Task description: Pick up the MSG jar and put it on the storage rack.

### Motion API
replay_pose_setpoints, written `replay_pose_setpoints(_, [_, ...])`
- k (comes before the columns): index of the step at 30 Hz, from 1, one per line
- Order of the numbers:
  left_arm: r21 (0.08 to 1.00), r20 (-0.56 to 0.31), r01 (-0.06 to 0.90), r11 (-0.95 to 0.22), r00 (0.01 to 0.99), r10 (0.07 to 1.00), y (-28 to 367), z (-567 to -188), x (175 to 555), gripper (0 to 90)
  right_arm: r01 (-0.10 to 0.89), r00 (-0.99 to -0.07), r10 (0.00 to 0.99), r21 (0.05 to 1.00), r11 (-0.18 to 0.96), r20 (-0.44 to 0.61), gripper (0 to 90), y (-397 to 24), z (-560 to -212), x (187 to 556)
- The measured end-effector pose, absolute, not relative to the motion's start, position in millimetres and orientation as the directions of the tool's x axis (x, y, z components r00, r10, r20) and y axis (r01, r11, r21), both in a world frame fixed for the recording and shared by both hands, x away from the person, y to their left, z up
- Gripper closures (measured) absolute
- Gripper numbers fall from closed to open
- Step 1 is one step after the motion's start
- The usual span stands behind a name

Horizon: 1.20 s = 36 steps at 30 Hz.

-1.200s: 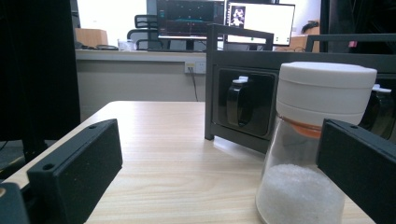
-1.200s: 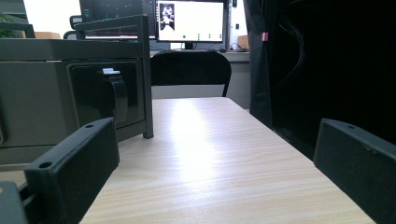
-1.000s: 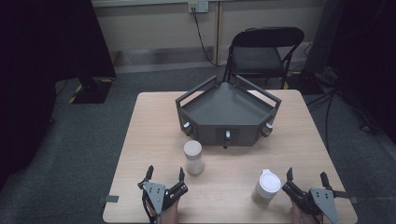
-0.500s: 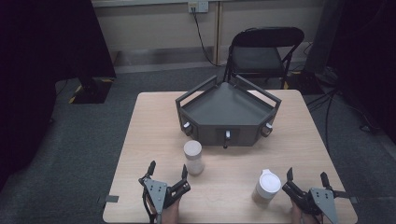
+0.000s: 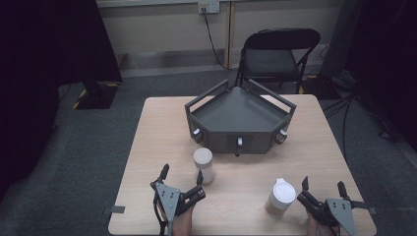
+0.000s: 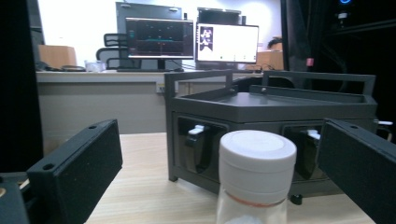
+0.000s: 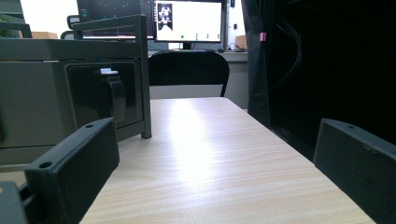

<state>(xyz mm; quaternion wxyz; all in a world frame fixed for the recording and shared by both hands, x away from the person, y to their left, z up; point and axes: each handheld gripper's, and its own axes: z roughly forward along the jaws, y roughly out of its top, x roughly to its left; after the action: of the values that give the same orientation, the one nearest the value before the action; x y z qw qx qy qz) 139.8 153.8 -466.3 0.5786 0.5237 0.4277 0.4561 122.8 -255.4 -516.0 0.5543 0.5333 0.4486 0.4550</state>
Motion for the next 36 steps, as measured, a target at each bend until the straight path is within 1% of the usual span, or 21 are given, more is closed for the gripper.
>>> replay_pose_setpoints(5, [0.997,-0.023,-0.065,0.04,0.237,0.971,154.2,-461.4,146.5,0.0,-0.026,0.185,0.983,1.0,0.017,-0.012,0.0,-255.0,-516.1,122.8])
replay_pose_setpoints(9, [0.997,-0.044,-0.048,0.059,0.255,0.966,153.4,-457.8,154.9,0.6,-0.026,0.186,0.983,1.0,0.017,-0.012,0.0,-255.0,-516.1,122.8])
replay_pose_setpoints(13, [0.999,-0.017,-0.04,0.029,0.273,0.962,145.6,-455.7,164.4,0.7,-0.026,0.186,0.983,1.0,0.017,-0.012,0.0,-255.0,-516.1,122.8])
replay_pose_setpoints(16, [0.999,-0.016,-0.033,0.026,0.278,0.96,142.9,-455.8,168.0,1.1,-0.026,0.19,0.982,1.0,0.017,-0.011,0.0,-254.3,-516.1,122.9])
replay_pose_setpoints(19, [0.999,-0.035,0.016,0.031,0.292,0.956,139.7,-454.6,177.8,2.5,-0.026,0.19,0.982,1.0,0.017,-0.012,0.0,-254.2,-516.1,122.9])
replay_pose_setpoints(24, [0.998,-0.037,0.056,0.022,0.295,0.955,134.6,-459.7,187.9,3.9,-0.026,0.188,0.982,1.0,0.017,-0.012,0.0,-254.5,-516.1,122.8])
replay_pose_setpoints(27, [0.996,-0.044,0.083,0.02,0.304,0.952,133.6,-462.1,192.4,5.5,-0.026,0.187,0.982,1.0,0.017,-0.012,0.0,-254.6,-516.1,122.8])
replay_pose_setpoints(29, [0.996,-0.031,0.085,0.005,0.307,0.951,131.6,-464.3,194.4,7.3,-0.027,0.187,0.982,0.999,0.017,-0.012,0.0,-254.6,-516.1,122.8])
replay_pose_setpoints(31, [0.997,-0.016,0.082,-0.009,0.304,0.952,129.4,-466.1,195.9,10.3,-0.026,0.186,0.982,1.0,0.017,-0.012,0.0,-254.8,-516.1,122.7])
replay_pose_setpoints(36, [0.997,-0.027,0.081,0.001,0.321,0.947,129.7,-469.4,202.7,17.6,-0.026,0.184,0.983,1.0,0.017,-0.012,0.0,-254.8,-516.1,122.3])
